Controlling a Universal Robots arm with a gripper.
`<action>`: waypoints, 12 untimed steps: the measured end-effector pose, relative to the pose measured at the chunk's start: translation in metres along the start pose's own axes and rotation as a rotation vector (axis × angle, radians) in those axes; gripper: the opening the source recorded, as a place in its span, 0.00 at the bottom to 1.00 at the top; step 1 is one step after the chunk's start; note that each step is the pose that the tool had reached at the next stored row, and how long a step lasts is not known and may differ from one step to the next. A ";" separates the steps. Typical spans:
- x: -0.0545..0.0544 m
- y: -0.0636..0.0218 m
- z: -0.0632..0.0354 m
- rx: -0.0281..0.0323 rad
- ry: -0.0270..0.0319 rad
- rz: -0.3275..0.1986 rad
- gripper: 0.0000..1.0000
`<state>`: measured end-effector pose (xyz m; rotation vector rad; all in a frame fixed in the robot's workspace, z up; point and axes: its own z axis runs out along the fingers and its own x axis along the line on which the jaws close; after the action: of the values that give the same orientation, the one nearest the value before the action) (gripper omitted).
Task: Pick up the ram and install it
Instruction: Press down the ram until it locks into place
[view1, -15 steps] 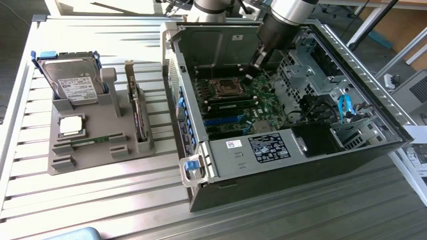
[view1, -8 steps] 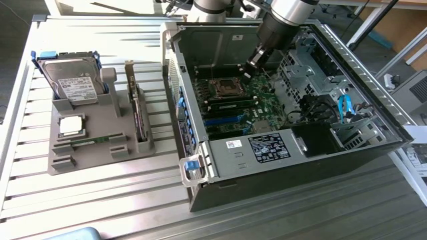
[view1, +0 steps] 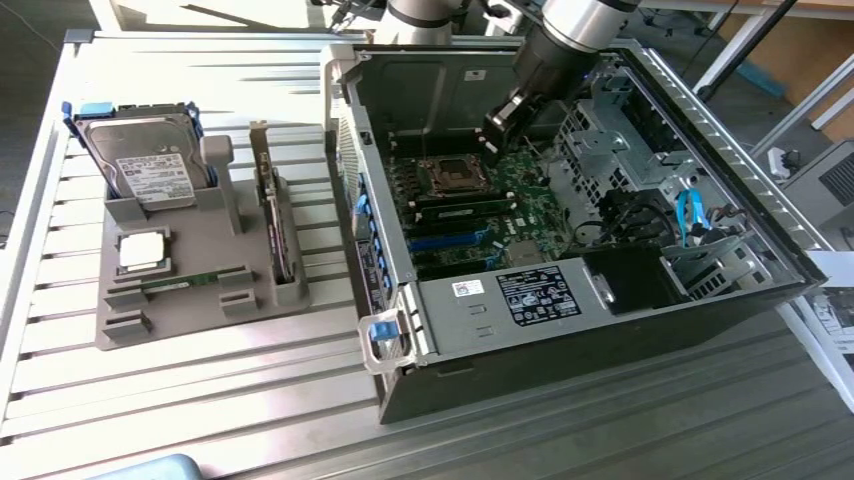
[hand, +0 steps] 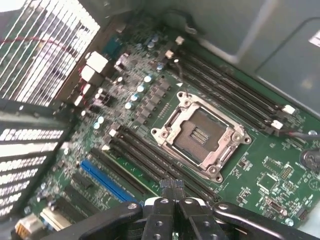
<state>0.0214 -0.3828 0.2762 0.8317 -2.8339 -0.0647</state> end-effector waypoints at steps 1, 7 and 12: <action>0.000 0.0000 0.0000 -0.0029 -0.0016 0.018 0.11; 0.000 0.0000 0.0000 -0.0214 -0.0121 0.127 0.11; 0.000 0.0000 0.0000 -0.0356 -0.0202 0.210 0.11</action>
<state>0.0214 -0.3828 0.2762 0.5254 -2.9114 -0.0942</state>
